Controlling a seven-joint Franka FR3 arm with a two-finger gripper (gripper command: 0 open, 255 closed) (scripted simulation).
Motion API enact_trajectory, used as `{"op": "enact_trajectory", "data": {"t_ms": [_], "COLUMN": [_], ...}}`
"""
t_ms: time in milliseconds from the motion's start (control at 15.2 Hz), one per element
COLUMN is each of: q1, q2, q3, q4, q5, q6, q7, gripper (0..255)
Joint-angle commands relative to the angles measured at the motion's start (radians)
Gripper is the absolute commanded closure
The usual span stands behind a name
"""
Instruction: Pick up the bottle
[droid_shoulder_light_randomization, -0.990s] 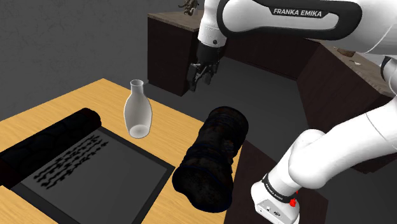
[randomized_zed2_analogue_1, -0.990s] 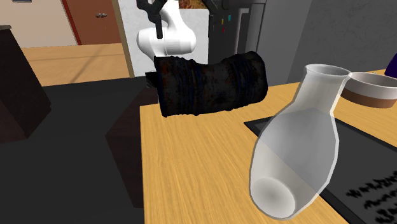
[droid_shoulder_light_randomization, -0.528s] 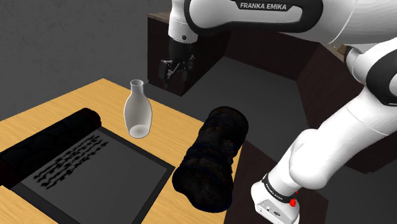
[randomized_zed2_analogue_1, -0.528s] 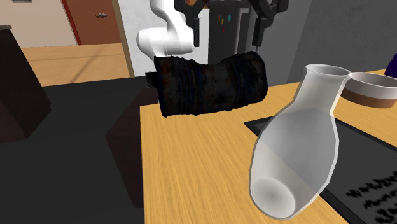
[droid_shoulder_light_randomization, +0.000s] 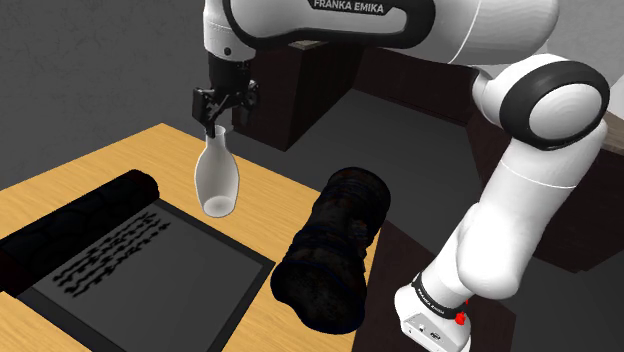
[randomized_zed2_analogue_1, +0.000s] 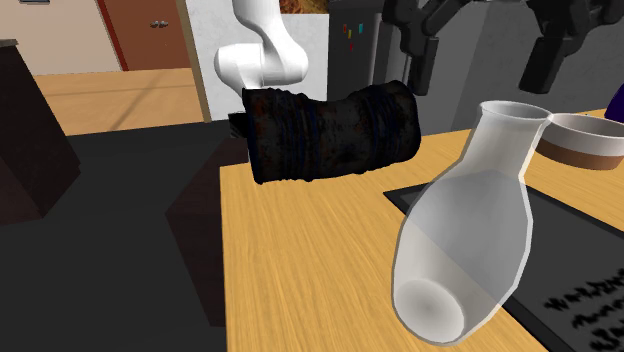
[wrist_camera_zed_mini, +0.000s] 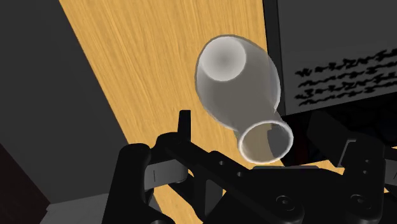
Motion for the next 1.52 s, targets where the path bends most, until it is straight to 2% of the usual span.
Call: {"op": "enact_trajectory", "data": {"t_ms": [0, 462, 660, 726, 1320, 1452], "q1": [0.028, 0.022, 0.021, 0.021, 0.021, 0.023], "q2": [0.087, 0.078, 0.078, 0.079, 0.078, 0.079], "q3": [0.008, 0.004, 0.004, 0.004, 0.004, 0.005], "q4": [0.115, 0.009, 0.001, 0.002, 0.001, 0.028], "q5": [-0.036, -0.033, -0.033, -0.034, -0.033, -0.033], "q6": [-0.030, 0.068, 0.076, 0.076, 0.076, 0.049], "q7": [0.029, 0.031, 0.032, 0.031, 0.032, 0.030], "gripper": [0, 0, 0, 255, 255, 255]}}
